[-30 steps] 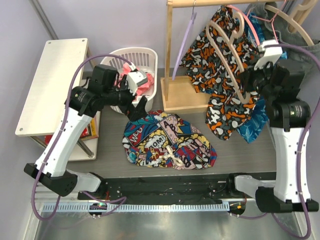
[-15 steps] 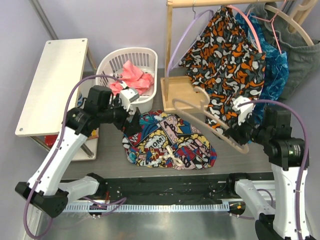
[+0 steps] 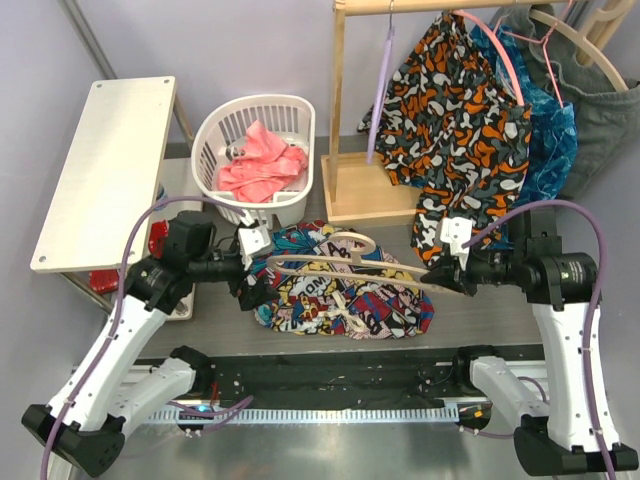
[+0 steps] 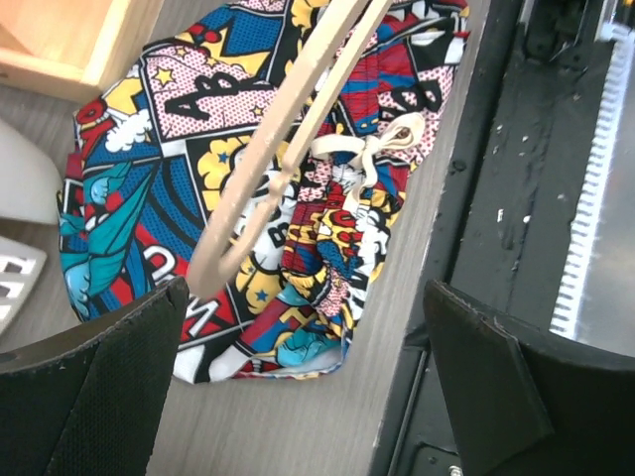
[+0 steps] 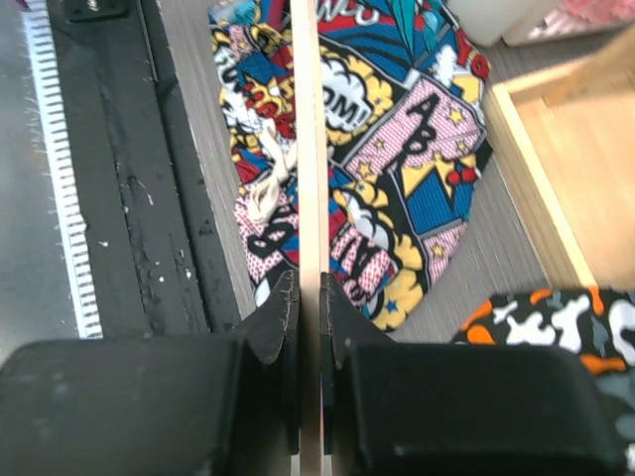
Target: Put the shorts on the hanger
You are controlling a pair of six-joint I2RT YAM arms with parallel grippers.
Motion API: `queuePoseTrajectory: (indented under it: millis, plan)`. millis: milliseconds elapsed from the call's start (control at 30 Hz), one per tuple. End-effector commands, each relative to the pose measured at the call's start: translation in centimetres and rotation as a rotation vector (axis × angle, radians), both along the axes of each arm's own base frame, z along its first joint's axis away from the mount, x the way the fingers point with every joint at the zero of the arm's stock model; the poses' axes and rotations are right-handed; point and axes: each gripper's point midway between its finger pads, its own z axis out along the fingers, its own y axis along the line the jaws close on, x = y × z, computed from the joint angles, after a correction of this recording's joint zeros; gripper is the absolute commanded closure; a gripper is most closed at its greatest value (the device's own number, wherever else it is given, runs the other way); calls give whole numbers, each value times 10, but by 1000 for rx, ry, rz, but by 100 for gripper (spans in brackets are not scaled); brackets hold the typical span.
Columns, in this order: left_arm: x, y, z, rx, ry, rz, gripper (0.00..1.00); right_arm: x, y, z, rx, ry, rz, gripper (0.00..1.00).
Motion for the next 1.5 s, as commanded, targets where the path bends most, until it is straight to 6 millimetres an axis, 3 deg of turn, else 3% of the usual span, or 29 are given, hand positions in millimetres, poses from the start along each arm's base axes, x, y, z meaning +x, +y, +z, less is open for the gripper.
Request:
queuePoseTrajectory:
  millis: [0,167,200,267,367,400,433,500,533,567,733,800,833,933,1000,1033,1133,1300,1433,1467]
  plan:
    - [9,-8,-12,3,-129,-88,7,-33,18,3,94,91,130,99]
    - [8,-17,-36,25,-91,-120,23,-42,24,-12,102,162,178,99]
    - [7,-19,-39,31,-86,-128,33,-43,25,-14,101,166,186,99]
    - [2,-23,-45,41,-68,-151,42,-43,25,-18,95,169,195,99]
    - [-7,-27,-49,44,-46,-183,68,-37,26,-24,87,171,192,99]
    - [-11,-29,-49,45,-41,-194,95,-35,26,-26,85,192,175,99]
    - [-12,-29,-49,44,-37,-192,100,-31,26,-28,83,192,167,99]
    - [-13,-28,-47,43,-38,-182,100,-19,27,-31,70,171,155,81]
    - [-14,-28,-48,45,-39,-183,100,-14,28,-33,76,203,136,66]
    - [-14,-26,-49,50,-39,-177,100,-9,32,-31,79,185,149,33]
    - [-18,-26,-54,91,-30,-213,100,9,62,-33,43,238,213,1]
    - [-20,-29,-54,98,-10,-229,100,10,79,-25,48,238,239,0]
    - [-21,-30,-53,100,-4,-236,100,20,87,-18,63,194,240,0]
    - [-27,-34,-59,112,54,-256,100,27,108,-3,111,159,245,5]
    - [-30,-35,-60,106,75,-260,100,29,116,-2,115,158,248,14]
    - [-31,-35,-61,104,83,-262,100,26,124,0,121,141,272,23]
    - [-28,-36,-60,104,87,-241,100,24,133,-3,123,157,289,42]
    - [-27,-38,-59,96,88,-235,100,20,136,-12,120,164,297,59]
    - [-26,-37,-60,99,97,-230,98,23,135,-12,131,144,274,99]
    - [-25,-36,-60,107,94,-221,88,23,133,-12,122,129,274,99]
